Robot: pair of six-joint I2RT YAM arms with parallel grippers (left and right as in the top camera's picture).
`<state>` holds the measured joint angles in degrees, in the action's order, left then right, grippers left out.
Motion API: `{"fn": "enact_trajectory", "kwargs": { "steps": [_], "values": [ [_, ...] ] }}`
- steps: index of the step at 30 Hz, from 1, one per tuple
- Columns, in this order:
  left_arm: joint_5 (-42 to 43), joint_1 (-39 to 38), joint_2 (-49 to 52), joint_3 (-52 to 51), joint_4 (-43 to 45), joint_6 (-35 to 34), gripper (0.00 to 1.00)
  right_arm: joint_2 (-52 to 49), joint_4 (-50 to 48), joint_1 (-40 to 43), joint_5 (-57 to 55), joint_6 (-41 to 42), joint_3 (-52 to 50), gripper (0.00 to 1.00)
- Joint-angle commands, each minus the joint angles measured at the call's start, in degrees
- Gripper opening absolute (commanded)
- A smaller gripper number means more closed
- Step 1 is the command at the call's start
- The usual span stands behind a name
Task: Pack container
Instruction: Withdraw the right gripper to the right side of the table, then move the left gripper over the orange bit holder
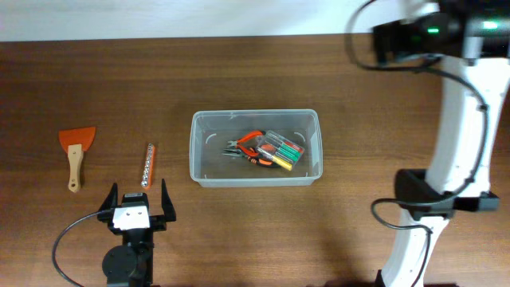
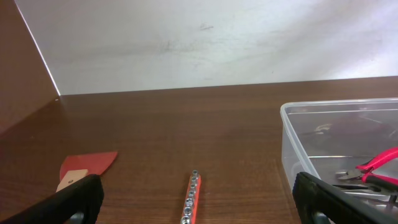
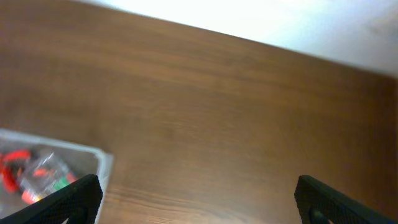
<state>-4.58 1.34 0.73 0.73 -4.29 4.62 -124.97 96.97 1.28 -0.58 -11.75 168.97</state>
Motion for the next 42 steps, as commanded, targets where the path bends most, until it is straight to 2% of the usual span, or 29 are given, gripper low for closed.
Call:
{"fn": "enact_trajectory", "kwargs": {
  "steps": [1, 5, 10, 14, 21, 25, 29, 33, 38, 42],
  "values": [
    [-0.2, -0.2, -0.4, -0.2, -0.1, -0.7, 0.99, 4.2, 0.4, 3.8, 6.4, 5.5, 0.6, 0.99],
    [-0.2, -0.2, -0.4, -0.2, -0.1, -0.7, 0.99, 9.6, 0.4, 5.2, 5.9, 6.3, -4.9, 0.99],
    [-0.2, -0.2, -0.4, -0.2, -0.1, -0.7, 0.99, 22.5, 0.4, 5.2, -3.0, 6.3, -24.1, 0.99],
    [-0.2, -0.2, -0.4, -0.2, -0.1, -0.7, 0.99, 31.7, -0.1, 5.3, -3.4, 6.3, -39.3, 0.99],
    [-0.2, -0.2, -0.4, -0.2, -0.1, -0.7, 0.99, 43.4, -11.7, 13.4, -2.5, 6.2, -65.4, 0.99],
    [-0.2, -0.2, -0.4, -0.2, -0.1, -0.7, 0.99, 43.9, -18.8, 19.1, 1.2, 6.2, -76.2, 0.99],
    [-0.2, -0.2, -0.4, -0.2, -0.1, -0.7, 0.99, 43.9, -31.7, 23.7, 10.8, 6.3, -86.6, 0.99],
    [-0.2, -0.2, -0.4, -0.2, -0.1, -0.7, 0.99, 43.9, -40.3, 25.1, 11.6, 6.2, -93.6, 0.99],
    [-1.0, -0.2, -0.4, -0.2, 0.0, -0.7, 0.99, 43.1, -44.9, 25.0, 10.5, 6.2, -99.0, 0.99],
    [-1.0, -0.2, -0.4, -0.2, 0.2, -0.7, 0.99, 41.2, -45.0, 25.0, 10.5, 6.2, -101.2, 0.99]
  ]
}}
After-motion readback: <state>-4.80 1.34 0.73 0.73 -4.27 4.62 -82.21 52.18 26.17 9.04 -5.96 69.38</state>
